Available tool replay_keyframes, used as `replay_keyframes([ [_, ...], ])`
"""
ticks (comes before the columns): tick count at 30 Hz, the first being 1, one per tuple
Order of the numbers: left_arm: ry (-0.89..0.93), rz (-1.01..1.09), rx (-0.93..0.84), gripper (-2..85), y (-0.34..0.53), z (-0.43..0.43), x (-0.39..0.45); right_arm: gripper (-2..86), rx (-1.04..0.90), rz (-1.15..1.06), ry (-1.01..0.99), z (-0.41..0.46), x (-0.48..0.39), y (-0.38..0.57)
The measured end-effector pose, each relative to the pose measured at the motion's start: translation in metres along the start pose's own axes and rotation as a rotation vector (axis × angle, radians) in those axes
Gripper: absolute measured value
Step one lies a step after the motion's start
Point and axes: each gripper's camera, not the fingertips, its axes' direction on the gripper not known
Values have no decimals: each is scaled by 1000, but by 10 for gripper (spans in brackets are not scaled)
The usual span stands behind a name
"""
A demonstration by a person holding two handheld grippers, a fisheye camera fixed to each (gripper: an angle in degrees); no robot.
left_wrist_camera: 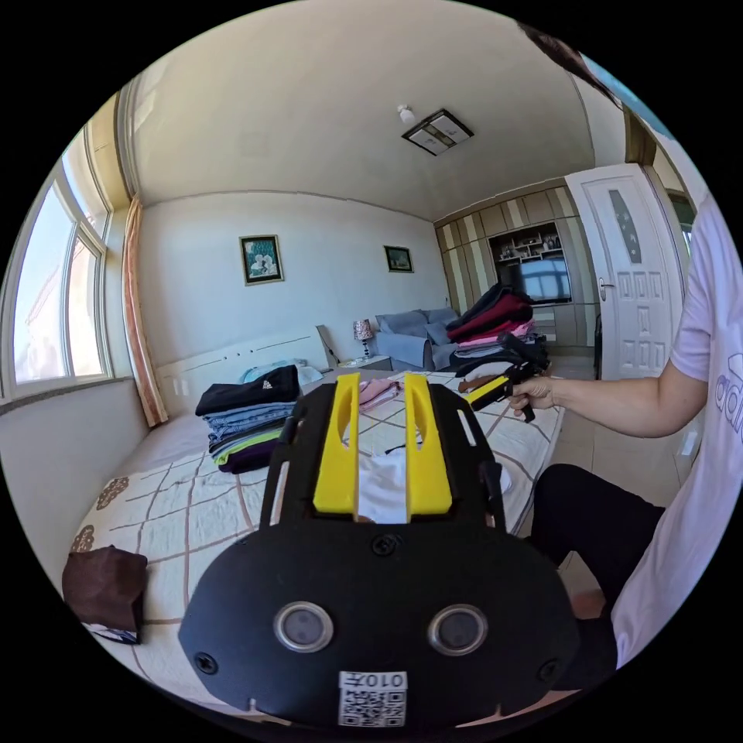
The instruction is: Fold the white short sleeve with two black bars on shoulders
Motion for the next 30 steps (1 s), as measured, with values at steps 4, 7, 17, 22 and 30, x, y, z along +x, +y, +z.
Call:
replay_keyframes([
  [4,-103,86,-89,49,3,6,12,105,-73,138,39,54,18,-23],
  [7,-314,123,-168,38,18,8,19,102,-151,231,88,98,34,-40],
  [17,-268,-20,-368,126,90,55,-53,40,-70,11,-39,44,-31,-110],
  [22,-219,-94,-353,143,106,81,-86,39,265,-635,-117,-123,-120,-81],
  [30,-91,-96,-385,165,138,125,-91,41,-150,-320,-11,-106,-57,76],
])
